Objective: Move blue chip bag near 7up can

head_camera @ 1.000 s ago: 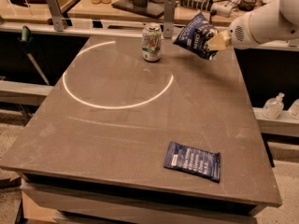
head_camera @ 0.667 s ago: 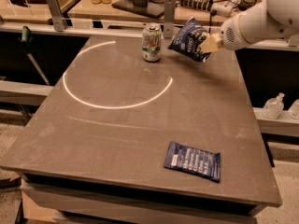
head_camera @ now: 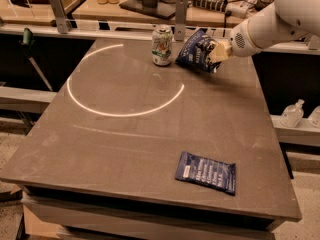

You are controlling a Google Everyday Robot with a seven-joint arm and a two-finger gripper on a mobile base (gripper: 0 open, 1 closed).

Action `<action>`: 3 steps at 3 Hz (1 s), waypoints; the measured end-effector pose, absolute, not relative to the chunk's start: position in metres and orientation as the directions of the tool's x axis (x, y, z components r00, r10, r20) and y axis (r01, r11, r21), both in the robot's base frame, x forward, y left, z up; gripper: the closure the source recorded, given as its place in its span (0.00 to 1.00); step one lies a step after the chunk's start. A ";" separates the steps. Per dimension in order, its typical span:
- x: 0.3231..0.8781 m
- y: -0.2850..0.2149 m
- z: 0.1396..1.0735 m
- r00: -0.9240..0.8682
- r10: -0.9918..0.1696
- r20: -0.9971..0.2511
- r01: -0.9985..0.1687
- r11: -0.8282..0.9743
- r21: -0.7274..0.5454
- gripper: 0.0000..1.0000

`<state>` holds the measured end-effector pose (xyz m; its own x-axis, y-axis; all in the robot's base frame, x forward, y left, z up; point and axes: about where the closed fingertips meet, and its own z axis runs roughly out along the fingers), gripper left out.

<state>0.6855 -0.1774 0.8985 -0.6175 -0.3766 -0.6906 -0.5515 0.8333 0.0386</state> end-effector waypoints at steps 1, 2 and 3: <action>0.684 -0.172 0.894 -0.614 -0.390 -0.687 -0.581 0.812 0.058 0.15; 0.680 -0.171 0.891 -0.615 -0.389 -0.686 -0.596 0.799 0.080 0.00; 0.672 -0.204 0.903 -0.621 -0.330 -0.711 -0.544 0.835 0.088 0.00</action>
Offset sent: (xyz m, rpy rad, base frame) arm -0.0106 0.0039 -0.0063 0.0533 0.0365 0.0731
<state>0.6718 -0.2036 0.9035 -0.6211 -0.3299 -0.7109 -0.5437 0.8347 0.0875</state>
